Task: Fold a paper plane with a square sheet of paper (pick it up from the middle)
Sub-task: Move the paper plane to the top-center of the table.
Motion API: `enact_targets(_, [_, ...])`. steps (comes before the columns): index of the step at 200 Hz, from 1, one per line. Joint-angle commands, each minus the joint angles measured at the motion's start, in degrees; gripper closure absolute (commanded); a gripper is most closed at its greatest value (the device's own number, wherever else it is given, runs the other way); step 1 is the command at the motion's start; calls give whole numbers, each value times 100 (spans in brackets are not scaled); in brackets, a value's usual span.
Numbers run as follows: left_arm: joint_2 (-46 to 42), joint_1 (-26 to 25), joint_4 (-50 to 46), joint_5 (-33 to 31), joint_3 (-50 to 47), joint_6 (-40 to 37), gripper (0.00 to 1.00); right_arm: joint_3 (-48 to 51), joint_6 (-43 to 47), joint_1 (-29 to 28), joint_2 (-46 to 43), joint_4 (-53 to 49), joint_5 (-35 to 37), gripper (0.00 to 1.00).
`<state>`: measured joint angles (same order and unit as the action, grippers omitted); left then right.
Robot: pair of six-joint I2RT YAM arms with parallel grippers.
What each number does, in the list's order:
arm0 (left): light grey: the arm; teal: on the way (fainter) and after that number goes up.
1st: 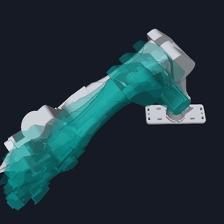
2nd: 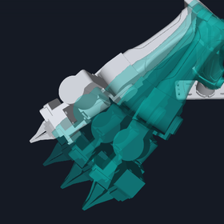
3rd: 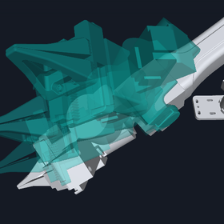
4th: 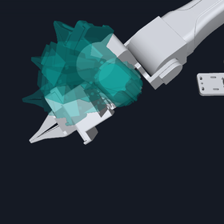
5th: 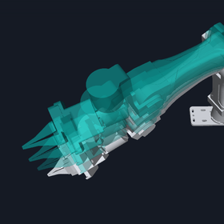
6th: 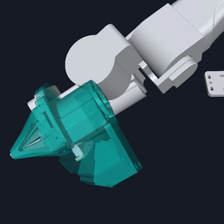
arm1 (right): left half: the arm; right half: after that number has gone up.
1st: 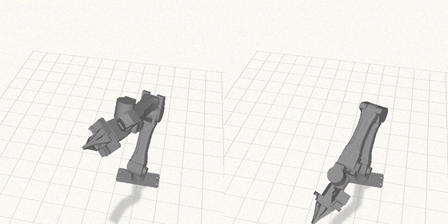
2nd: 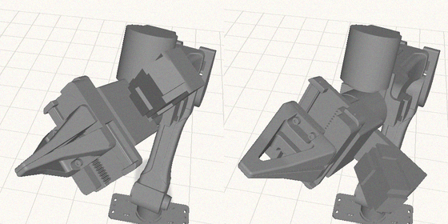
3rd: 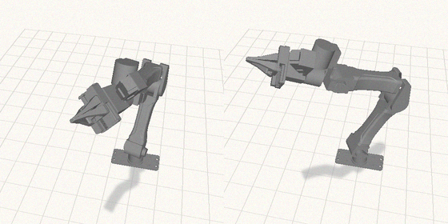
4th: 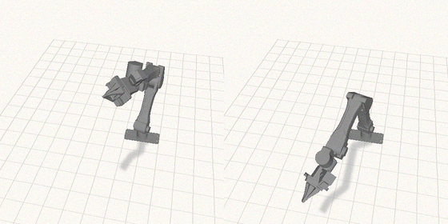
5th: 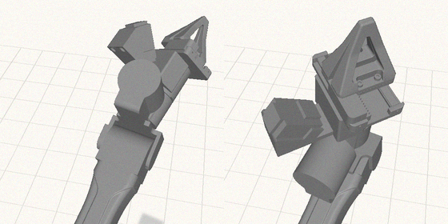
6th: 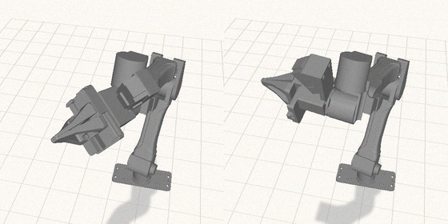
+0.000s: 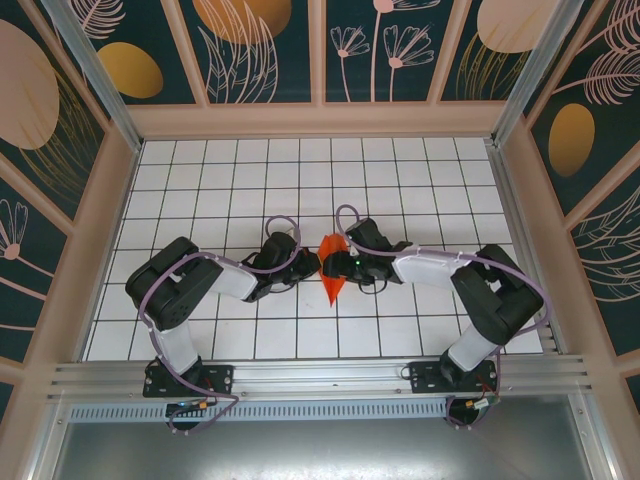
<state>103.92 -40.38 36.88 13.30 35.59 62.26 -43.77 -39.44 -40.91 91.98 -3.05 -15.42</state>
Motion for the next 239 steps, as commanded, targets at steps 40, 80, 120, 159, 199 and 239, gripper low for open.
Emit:
enact_targets(40, [111,42,186,170,-9,49,100,132,-227,-55,-340,212,-429,34])
enact_targets(80, [129,40,364,381,-16,76,100,-60,-256,-143,-106,17,-151,44])
enact_targets(120, [27,40,486,426,-95,102,100,-301,-244,-277,94,-334,312,51])
enact_targets(159, [-21,39,469,445,-105,79,100,-409,-301,-323,174,-470,555,56])
enact_targets(199, [-25,39,418,445,-104,73,100,-517,-358,-344,221,-632,754,76])
enact_targets(239, [-463,113,-179,244,-21,-101,83,-761,-238,-348,214,-1135,1205,94])
